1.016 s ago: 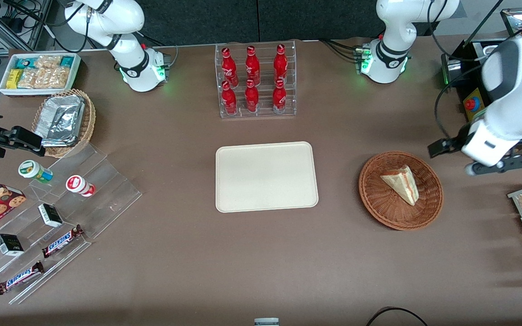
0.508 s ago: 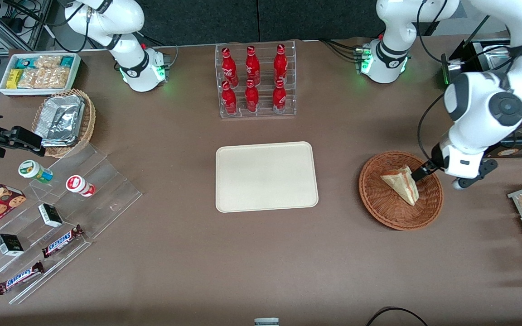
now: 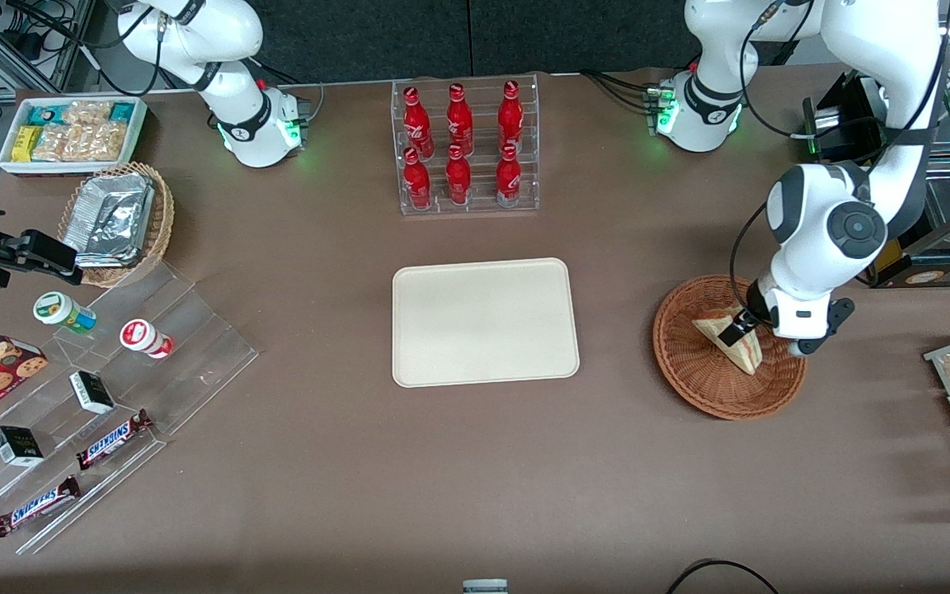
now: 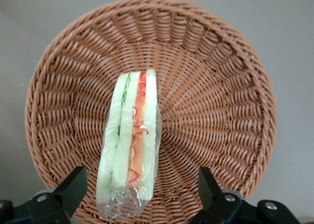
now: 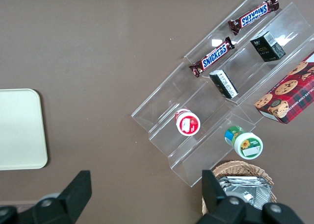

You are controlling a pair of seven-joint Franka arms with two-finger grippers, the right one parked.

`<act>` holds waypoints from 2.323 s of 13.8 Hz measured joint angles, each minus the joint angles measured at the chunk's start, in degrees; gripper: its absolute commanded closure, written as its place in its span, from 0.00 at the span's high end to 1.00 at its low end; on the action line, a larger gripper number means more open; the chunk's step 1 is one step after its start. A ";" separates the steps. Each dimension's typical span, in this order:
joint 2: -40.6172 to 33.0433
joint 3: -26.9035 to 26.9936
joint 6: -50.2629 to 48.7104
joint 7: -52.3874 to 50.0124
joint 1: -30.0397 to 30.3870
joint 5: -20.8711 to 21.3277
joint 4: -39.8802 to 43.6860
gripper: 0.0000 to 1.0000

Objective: Place sandwich from basket to tray
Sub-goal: 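Lower the left gripper and close it on the sandwich's crust edge, then lift the sandwich and carry it over the white tray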

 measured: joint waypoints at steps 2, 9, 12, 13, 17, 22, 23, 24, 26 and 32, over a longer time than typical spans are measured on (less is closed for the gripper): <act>0.84 0.00 0.01 -0.01 -0.04 0.00 -0.31 0.99; 3.31 -0.01 1.49 -0.01 -0.27 0.08 -1.57 0.00; 3.31 -0.01 1.40 0.17 -0.27 0.11 -1.57 0.00; 3.32 -0.04 1.19 0.25 -0.32 0.13 -1.48 0.00; 3.32 -0.24 -8.03 0.28 -3.37 0.15 4.63 0.00; 3.31 -0.67 -16.95 0.78 -10.34 0.23 14.86 0.00; 3.50 -0.77 -16.95 1.13 -12.65 0.23 15.51 0.00; 3.88 -0.86 -16.94 1.29 -15.02 0.23 16.17 0.00; 5.55 -1.18 -16.92 2.66 -19.53 0.22 18.08 0.00; 15.35 -2.99 -16.71 5.65 -30.26 0.17 27.72 0.00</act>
